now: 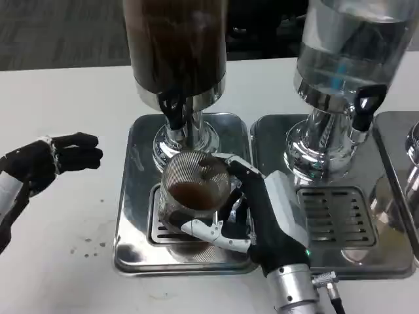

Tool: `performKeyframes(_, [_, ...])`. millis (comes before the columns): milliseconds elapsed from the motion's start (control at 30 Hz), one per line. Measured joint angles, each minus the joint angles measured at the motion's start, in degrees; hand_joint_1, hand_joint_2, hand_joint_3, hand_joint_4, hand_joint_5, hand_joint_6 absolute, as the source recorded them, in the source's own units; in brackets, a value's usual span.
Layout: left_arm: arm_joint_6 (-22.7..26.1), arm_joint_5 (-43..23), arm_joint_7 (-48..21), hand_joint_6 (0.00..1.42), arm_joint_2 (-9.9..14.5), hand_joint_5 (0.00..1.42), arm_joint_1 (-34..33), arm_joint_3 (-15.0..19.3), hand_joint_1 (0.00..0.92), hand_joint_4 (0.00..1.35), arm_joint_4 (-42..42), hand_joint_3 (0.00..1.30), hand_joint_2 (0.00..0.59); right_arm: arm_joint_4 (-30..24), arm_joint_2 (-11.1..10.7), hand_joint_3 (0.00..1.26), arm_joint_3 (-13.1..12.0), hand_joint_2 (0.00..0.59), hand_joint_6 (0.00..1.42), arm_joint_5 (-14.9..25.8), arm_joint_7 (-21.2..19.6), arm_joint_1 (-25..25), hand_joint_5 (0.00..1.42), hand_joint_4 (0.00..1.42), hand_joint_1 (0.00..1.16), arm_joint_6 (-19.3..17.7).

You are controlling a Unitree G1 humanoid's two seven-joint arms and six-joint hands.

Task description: Grasp the cup under the faucet to collect the drink, then remove the cup.

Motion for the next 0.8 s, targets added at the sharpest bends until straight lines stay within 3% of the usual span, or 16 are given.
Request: performKeyframes(800, [-0.55,0.15,-0.05,0.24,0.29,0.35,-1.12,-0.3,0.0,0.35,1.66,0.38,0.091,-8.83,-4.64,0.77,-2.13,0.246,1.25,0.33,11.0,3.54,1.05,0.87,0.79,1.8])
